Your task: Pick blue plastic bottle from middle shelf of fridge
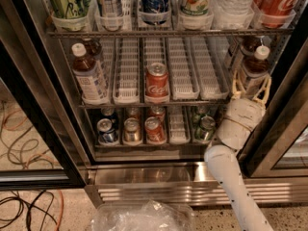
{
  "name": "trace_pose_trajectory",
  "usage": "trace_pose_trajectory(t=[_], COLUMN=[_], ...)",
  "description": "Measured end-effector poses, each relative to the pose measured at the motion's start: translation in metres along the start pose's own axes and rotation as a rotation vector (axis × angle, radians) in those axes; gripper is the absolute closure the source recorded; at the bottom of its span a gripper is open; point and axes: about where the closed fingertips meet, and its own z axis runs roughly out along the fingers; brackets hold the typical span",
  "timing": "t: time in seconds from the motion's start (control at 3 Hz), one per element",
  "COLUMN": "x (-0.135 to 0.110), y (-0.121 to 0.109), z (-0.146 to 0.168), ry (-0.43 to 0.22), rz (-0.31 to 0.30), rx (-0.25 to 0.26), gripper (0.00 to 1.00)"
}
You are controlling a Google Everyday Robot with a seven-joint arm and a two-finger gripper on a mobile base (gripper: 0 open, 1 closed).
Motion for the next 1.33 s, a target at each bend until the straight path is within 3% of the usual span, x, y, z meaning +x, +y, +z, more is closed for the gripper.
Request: trace_pose_trajectory(t=[0.33, 0.67, 1.0, 1.33], x=[-0.03, -0.03, -0.032, -0.036], y=[0.012, 0.012, 0.011, 0.001], z=[0.008, 0.008, 0.006, -0.006], ry=[-0.021, -0.021, -0.067, -0.138], rz=[-0.01, -0.01, 0.029, 0.066], rx=[-0.031, -0.031, -0.031, 0.004], gripper=[1.0, 1.0, 1.0, 1.0])
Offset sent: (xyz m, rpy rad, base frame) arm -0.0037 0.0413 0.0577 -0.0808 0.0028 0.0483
